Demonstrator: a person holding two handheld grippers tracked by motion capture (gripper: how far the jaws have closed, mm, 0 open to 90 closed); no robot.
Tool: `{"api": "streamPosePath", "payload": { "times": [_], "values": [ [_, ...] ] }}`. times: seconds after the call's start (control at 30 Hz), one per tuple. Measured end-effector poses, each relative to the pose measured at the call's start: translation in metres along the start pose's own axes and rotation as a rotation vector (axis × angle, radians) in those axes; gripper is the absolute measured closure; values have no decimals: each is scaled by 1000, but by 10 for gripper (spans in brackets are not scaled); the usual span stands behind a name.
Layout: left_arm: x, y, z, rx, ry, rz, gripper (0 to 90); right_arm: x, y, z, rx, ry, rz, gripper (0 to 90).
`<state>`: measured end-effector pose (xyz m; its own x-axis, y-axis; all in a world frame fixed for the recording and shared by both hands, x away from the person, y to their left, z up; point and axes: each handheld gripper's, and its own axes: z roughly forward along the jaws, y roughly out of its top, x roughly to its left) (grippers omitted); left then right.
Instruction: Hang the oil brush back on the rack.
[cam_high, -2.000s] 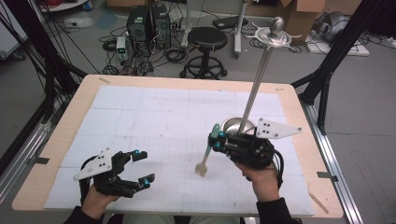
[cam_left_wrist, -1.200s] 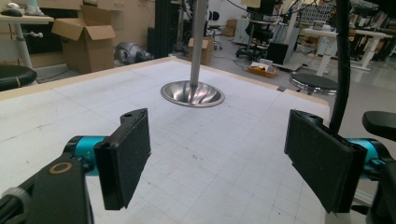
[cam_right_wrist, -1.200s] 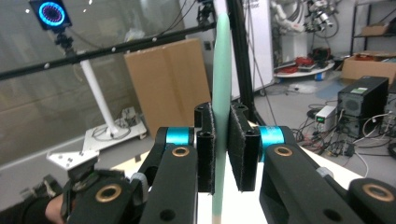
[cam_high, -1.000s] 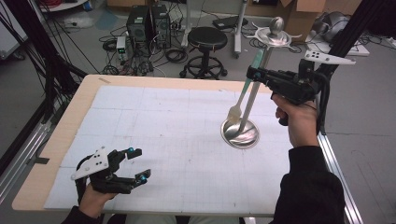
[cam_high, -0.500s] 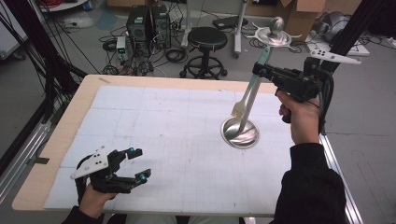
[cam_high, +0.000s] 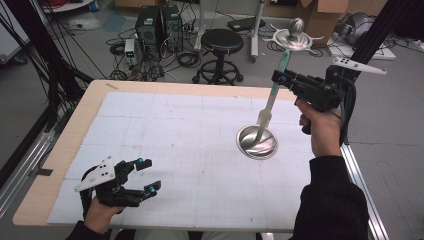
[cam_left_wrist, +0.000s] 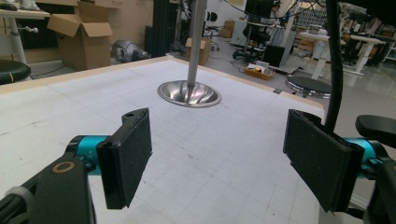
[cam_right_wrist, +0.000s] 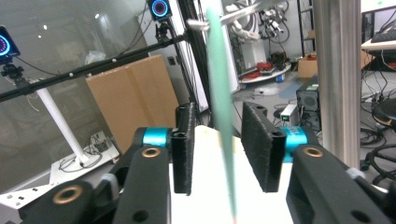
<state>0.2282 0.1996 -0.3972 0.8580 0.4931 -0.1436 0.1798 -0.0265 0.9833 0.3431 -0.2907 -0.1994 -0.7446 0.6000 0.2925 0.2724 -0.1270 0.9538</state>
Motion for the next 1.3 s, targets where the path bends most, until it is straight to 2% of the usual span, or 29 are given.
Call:
{"api": "streamPosePath", "payload": {
  "times": [0.03,0.13,0.27,0.33,0.47,0.53,0.63,0.73,0.8,0.93,0.97,1.03,1.13,1.3],
  "values": [
    [0,0,0,-1,-1,0,239,1,-3,-2,-10,-5,-9,590],
    [0,0,0,-5,5,-6,239,9,-13,-11,-24,-88,-63,469],
    [1,0,0,-4,12,-9,238,18,-31,-18,3,-187,-128,278],
    [2,-1,0,-5,13,-11,237,23,-43,-22,19,-229,-151,227],
    [2,-1,0,-2,19,-15,235,31,-76,-29,72,-271,-199,181],
    [3,-2,-1,0,23,-14,235,34,-95,-33,102,-275,-212,180],
    [4,-2,-1,-7,28,-24,234,42,-125,-42,105,-276,-207,179],
    [5,-3,-1,-16,31,-36,234,50,-152,-49,111,-276,-225,180],
    [4,-3,0,-17,34,-38,234,53,-168,-54,121,-292,-242,179],
    [6,-4,3,-22,39,-41,234,54,-193,-62,109,-311,-231,177],
    [6,-4,3,-24,43,-42,234,53,-199,-64,111,-313,-229,177],
    [7,-4,4,-28,43,-41,234,50,-206,-63,153,-317,-203,172],
    [7,-3,4,-34,45,-42,234,51,-212,-64,146,-312,-199,173],
    [6,-3,2,-38,52,-39,234,56,-212,-65,131,-300,-205,173]
  ]
}}
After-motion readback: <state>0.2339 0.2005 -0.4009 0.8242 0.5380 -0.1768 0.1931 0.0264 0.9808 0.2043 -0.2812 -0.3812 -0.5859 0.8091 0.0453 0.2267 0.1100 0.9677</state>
